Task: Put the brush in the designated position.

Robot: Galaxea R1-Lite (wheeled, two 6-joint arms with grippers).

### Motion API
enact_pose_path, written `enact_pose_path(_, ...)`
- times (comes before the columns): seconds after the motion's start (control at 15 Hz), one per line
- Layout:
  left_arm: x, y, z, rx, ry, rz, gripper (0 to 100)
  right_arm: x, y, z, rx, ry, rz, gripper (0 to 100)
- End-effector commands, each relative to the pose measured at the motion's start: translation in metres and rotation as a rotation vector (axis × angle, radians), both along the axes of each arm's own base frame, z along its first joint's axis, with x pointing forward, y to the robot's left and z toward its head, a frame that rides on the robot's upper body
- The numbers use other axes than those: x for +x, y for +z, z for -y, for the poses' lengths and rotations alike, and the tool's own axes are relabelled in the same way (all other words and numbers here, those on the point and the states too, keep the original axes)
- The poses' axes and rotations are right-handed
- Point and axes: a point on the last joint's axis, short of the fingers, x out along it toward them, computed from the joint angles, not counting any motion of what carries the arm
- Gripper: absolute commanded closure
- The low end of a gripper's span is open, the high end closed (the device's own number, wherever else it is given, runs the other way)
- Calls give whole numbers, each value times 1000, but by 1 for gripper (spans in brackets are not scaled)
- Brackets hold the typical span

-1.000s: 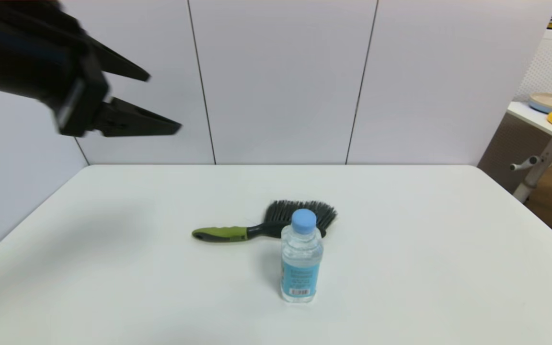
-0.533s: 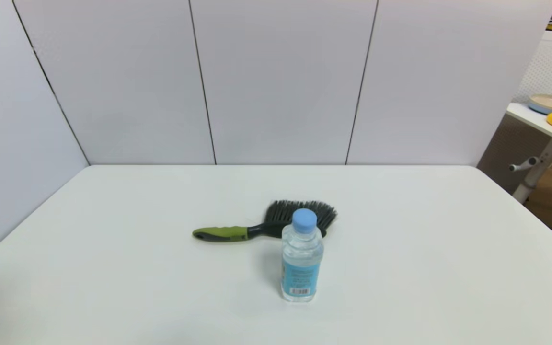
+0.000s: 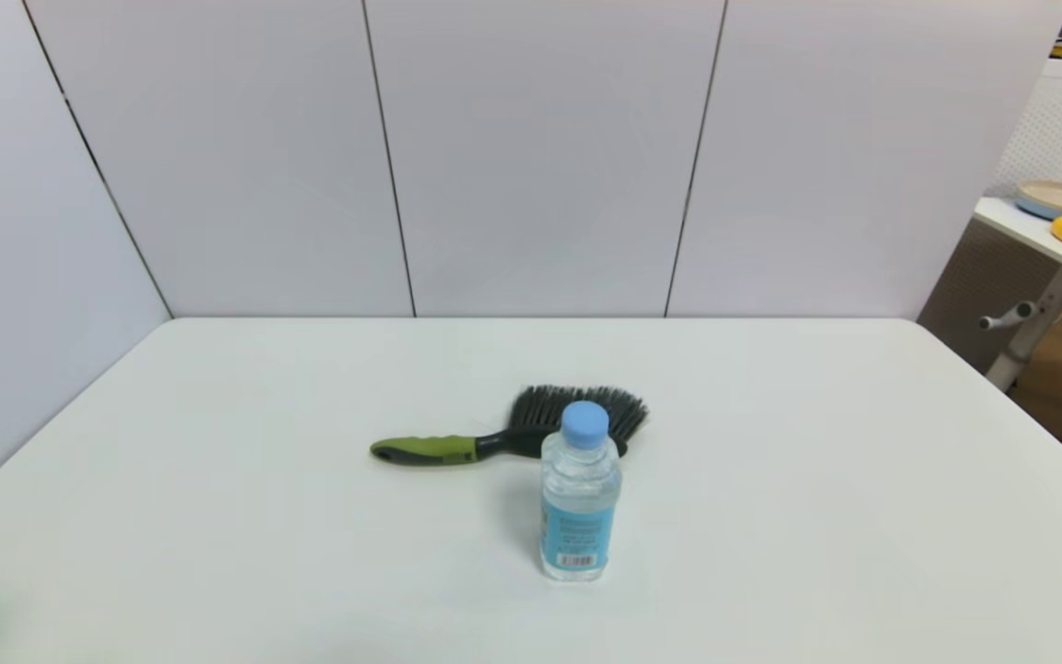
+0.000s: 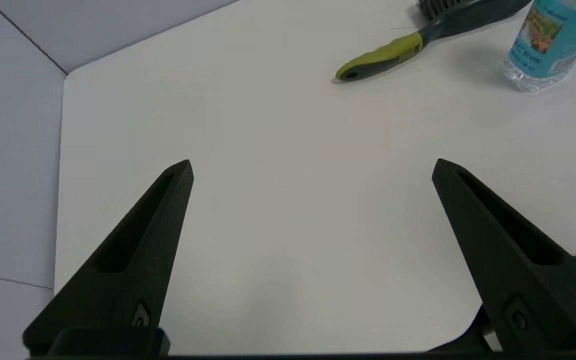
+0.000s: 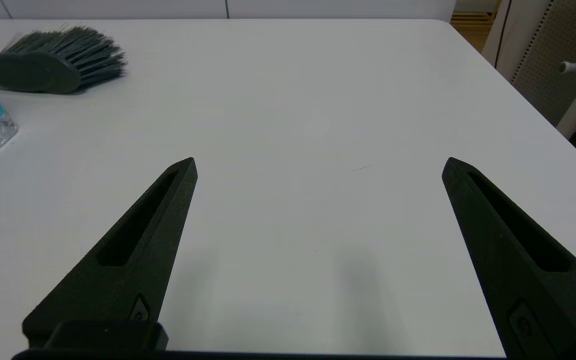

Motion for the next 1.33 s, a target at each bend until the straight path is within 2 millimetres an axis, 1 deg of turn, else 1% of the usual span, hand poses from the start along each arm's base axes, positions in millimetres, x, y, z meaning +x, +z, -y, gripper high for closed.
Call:
enact_pose_path(0.07,-15,-85,-1,-73,95,122,0,0,0,0,0,0,-3,0)
enact_pose_path(0.13,-12,-97,-1,-78,95,93,0,0,0,0,0,0,-3,0)
enact_pose_path(0.27,-9,-113,0,-75,125,121,0,0,0,0,0,0,-3,0)
enact_pose_path(0.33,-11,-124,0,-81,167,118,0,0,-1,0,0,0,-5,0)
enact_pose_path(0.47,-14,-142,1,-95,180,114,0,0,0,0,0,0,-3,0)
enact_pose_path(0.6,-18,-155,0,-90,208,148,0,0,0,0,0,0,-3,0)
enact_pose_path(0.67,-22,-158,-1,-102,237,206,0,0,0,0,0,0,-3,0)
enact_pose_path(0.8,-23,-158,-1,-191,255,227,0,0,0,0,0,0,-3,0)
enact_pose_path(0.87,-23,-158,-1,-210,259,232,0,0,0,0,0,0,-3,0)
enact_pose_path(1.33,-23,-157,-1,-226,266,233,0,0,-1,0,0,0,-5,0)
